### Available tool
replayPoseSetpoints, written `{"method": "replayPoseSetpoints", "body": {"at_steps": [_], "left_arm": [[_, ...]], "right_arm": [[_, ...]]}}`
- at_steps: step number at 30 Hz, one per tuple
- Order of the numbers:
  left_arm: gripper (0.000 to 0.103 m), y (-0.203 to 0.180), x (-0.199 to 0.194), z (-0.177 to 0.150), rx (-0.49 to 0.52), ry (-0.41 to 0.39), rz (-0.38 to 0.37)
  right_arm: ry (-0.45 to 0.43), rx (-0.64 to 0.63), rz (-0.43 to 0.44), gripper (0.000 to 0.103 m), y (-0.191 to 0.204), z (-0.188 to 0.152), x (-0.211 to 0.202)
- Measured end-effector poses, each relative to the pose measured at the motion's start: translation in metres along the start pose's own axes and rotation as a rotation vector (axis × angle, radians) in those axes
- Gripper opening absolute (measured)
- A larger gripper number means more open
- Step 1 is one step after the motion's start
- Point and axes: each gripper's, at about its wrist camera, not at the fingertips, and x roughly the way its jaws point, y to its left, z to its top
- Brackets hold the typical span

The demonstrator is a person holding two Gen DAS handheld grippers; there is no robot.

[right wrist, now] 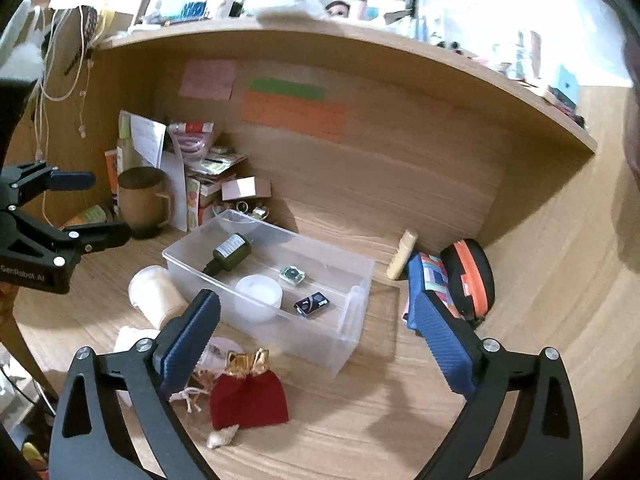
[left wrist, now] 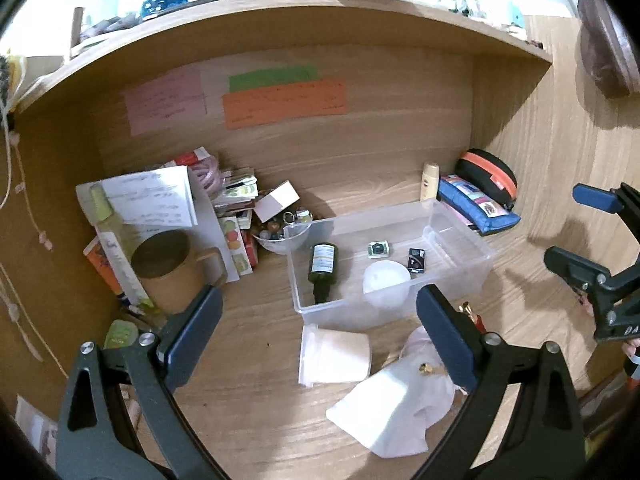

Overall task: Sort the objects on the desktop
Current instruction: 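Move both tools back toward the white cup and red velvet pouch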

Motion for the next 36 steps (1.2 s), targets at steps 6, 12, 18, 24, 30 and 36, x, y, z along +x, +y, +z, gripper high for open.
{"method": "replayPoseSetpoints", "body": {"at_steps": [6, 12, 18, 24, 30, 36], "left_arm": [[0.101, 0.006, 0.001, -0.022, -0.022, 0.029, -0.002], [0.101, 0.01, 0.026, -0.039, -0.052, 0.1, -0.006], [0.101, 0.013, 0.063, -0.057, -0.103, 0.189, -0.046], [0.101, 0.008, 0.09, -0.067, -0.112, 0.249, -0.08], [0.101, 0.007, 0.116, -0.069, -0.136, 0.301, -0.096], [0.101, 0.009, 0.136, -0.068, -0.163, 0.334, -0.114]], "right_arm": [[-0.007, 0.014, -0.024, 0.103, -0.01, -0.014, -0.014], [0.036, 0.04, -0.002, 0.103, -0.014, -0.034, -0.003], [0.139, 0.041, 0.063, 0.103, -0.005, -0.057, 0.03], [0.233, 0.07, 0.143, 0.103, 0.004, -0.074, 0.064], [0.31, 0.104, 0.228, 0.103, 0.011, -0.082, 0.095], [0.37, 0.148, 0.351, 0.101, 0.01, -0.084, 0.124]]}}
